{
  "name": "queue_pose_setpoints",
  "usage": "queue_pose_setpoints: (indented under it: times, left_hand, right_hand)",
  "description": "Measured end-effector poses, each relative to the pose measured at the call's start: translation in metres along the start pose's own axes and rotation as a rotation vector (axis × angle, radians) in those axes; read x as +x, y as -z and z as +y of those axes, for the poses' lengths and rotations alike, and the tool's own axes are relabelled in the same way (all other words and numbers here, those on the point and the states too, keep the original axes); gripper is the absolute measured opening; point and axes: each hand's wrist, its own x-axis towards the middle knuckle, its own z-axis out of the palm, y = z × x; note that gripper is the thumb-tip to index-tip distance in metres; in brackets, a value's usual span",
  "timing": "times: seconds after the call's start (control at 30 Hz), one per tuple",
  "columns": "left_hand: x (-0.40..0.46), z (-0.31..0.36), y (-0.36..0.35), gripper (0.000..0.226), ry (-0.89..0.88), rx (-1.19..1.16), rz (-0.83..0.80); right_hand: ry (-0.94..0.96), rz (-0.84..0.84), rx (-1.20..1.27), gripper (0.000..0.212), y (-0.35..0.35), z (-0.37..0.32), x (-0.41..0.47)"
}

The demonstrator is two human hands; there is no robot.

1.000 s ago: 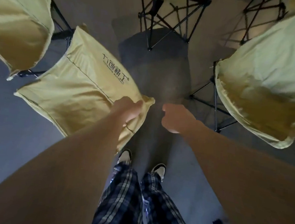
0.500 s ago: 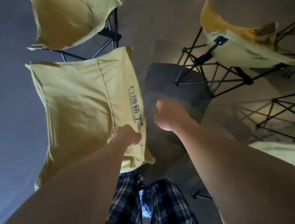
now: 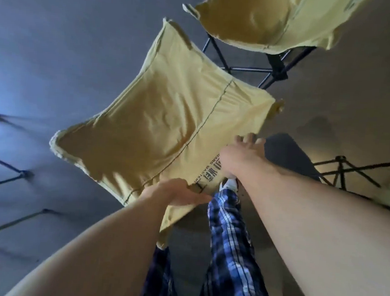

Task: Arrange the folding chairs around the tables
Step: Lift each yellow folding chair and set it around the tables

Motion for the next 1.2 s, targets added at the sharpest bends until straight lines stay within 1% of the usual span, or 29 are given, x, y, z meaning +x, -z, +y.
queue_pose_setpoints:
  times: [0.03,0.07,0.1,0.17,0.2,0.23,0.33,0.37,0.5,0.67,0.73,0.8,0.83,0.9,0.97,1.07,1.13,1.2]
  left_hand:
    - [-0.003,0.001,-0.012,0.114,0.044,-0.076,-0.027]
    - [-0.007,0.001,-0.025,0.106,0.087,-0.119,-0.024]
    - [-0.009,0.003,-0.039,0.09,0.116,-0.15,0.024]
    - [-0.01,0.012,-0.061,0.049,0.191,-0.159,0.209]
    - [-0.011,0.018,-0.069,0.035,0.236,-0.184,0.288]
    - [-0.011,0.021,-0.075,0.03,0.284,-0.229,0.354]
    - [-0.019,0.019,-0.087,0.025,0.374,-0.388,0.501]
    - [-0.024,0.016,-0.093,0.024,0.395,-0.426,0.524]
    - [-0.045,-0.005,-0.14,0.031,0.467,-0.533,0.494]
    - [-0.074,-0.033,-0.223,0.035,0.585,-0.688,0.476]
    - [-0.076,-0.045,-0.261,0.028,0.612,-0.791,0.462]
    - [-0.075,-0.059,-0.309,0.013,0.649,-0.943,0.497]
    - [-0.073,-0.065,-0.33,0.007,0.671,-1.005,0.513]
    - [-0.071,-0.073,-0.366,0.004,0.737,-1.073,0.501]
    - [-0.075,-0.078,-0.394,0.007,0.808,-1.149,0.514]
    - [-0.076,-0.081,-0.419,0.013,0.814,-1.245,0.572]
    - [-0.076,-0.082,-0.426,0.019,0.824,-1.277,0.608]
    - [-0.074,-0.081,-0.425,0.025,0.836,-1.301,0.621]
  right_hand:
    - [0.047,-0.03,-0.073,0.057,-0.004,0.004,0.006]
    - [0.08,-0.038,-0.1,0.059,-0.008,0.006,0.009]
    - [0.115,-0.032,-0.123,0.058,-0.012,0.008,0.011]
    - [0.173,-0.008,-0.143,0.057,-0.021,0.012,0.016]
    - [0.191,0.008,-0.147,0.057,-0.026,0.014,0.017]
    - [0.209,0.032,-0.166,0.057,-0.028,0.014,0.018]
    - [0.239,0.099,-0.228,0.06,-0.032,0.002,0.02]
    - [0.25,0.111,-0.259,0.062,-0.032,-0.005,0.02]
    - [0.31,0.096,-0.364,0.059,-0.055,-0.042,0.001]
    - [0.487,0.12,-0.538,0.057,-0.106,-0.089,-0.045]
    - [0.56,0.134,-0.637,0.058,-0.12,-0.111,-0.064]
    - [0.656,0.162,-0.733,0.058,-0.135,-0.137,-0.085]
    - [0.705,0.18,-0.767,0.053,-0.141,-0.147,-0.093]
    - [0.809,0.242,-0.841,0.04,-0.149,-0.163,-0.107]
    - [0.882,0.337,-0.936,0.032,-0.153,-0.175,-0.117]
    - [0.94,0.464,-1.1,0.032,-0.154,-0.193,-0.131]
    - [0.969,0.511,-1.185,0.033,-0.153,-0.209,-0.141]
    - [0.968,0.52,-1.236,0.034,-0.149,-0.22,-0.146]
